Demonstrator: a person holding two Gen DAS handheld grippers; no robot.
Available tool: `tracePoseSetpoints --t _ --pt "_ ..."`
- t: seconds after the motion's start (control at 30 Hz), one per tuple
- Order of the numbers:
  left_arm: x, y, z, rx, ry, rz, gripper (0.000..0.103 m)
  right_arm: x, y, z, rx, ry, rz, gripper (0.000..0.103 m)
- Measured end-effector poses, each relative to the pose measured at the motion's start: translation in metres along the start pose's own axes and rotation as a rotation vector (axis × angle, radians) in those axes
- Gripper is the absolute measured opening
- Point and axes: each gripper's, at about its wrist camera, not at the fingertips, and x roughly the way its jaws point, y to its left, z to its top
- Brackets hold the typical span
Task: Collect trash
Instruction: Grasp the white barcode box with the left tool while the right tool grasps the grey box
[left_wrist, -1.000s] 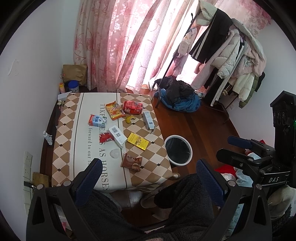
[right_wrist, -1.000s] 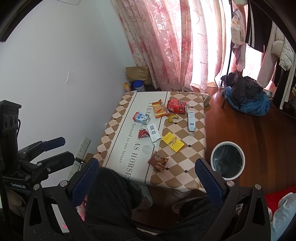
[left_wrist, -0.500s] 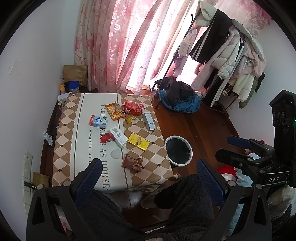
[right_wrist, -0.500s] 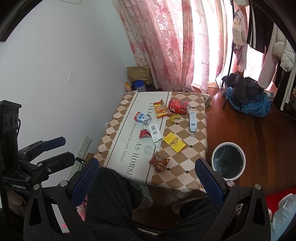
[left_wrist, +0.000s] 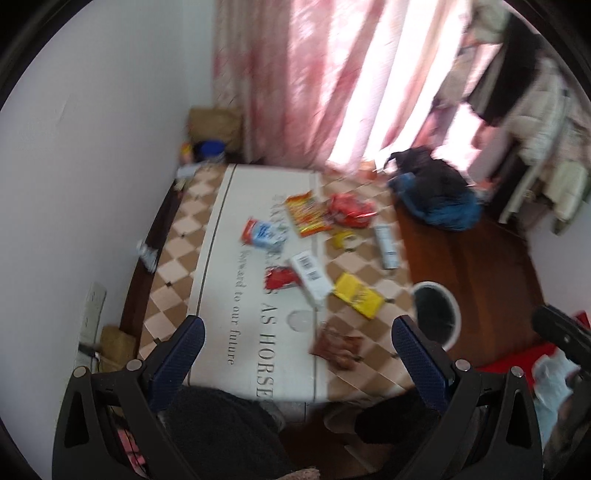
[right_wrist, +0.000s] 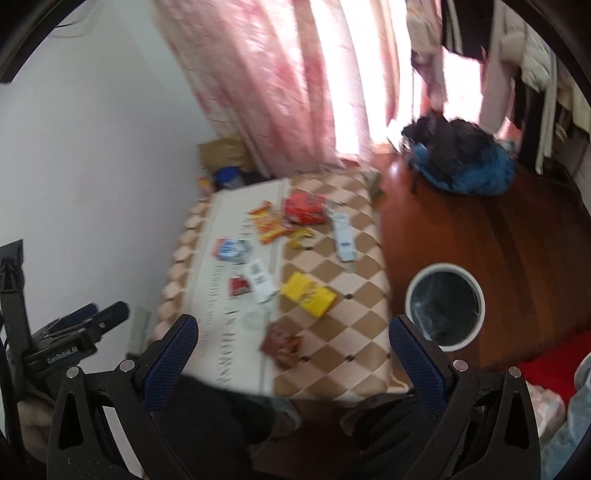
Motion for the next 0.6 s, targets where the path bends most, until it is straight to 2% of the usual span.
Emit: tracePoseSetpoints --t 0.07,0.13,0.2,0.23,0.33,0.37,0.43,0.5,0.53,0.6 --pt "0.037 0.004 0.006 -0.041 0.055 0.022 0.103 0.04 -0.015 0.014 0.044 0.043 0.009 0.102" --pt "0.085 0.008 0.014 -0.105 0.133 0.017 0.103 0.086 -0.031 0.029 0.088 0.091 0.014 0.092" --pt "0.128 0.008 0.02 -0.17 0.206 -0.017 0.103 0.13 -0.041 0.042 0.109 0.139 0.0 0.071" --pt "0.152 0.008 0.023 -0.208 0.244 -0.045 0.101 0.155 -0.046 0.049 0.107 0.163 -0.009 0.069" --pt "0.213 -0.006 0.025 -0.282 0.348 -0.103 0.078 0.217 -0.062 0.066 0.136 0.238 -0.022 0.068" --pt "0.231 -0.01 0.024 -0.293 0.386 -0.112 0.074 0.233 -0.066 0.071 0.142 0.259 -0.033 0.068" --pt "0.265 -0.022 0.021 -0.315 0.455 -0.111 0.072 0.266 -0.072 0.08 0.138 0.299 -0.051 0.068" --pt "0.287 -0.028 0.019 -0.335 0.486 -0.096 0.072 0.294 -0.076 0.089 0.125 0.338 -0.073 0.069" --pt "0.294 -0.031 0.019 -0.339 0.487 -0.085 0.066 0.308 -0.079 0.093 0.122 0.355 -0.076 0.069" --pt "0.301 -0.035 0.02 -0.335 0.472 -0.043 0.043 0.332 -0.081 0.101 0.11 0.376 -0.099 0.069"
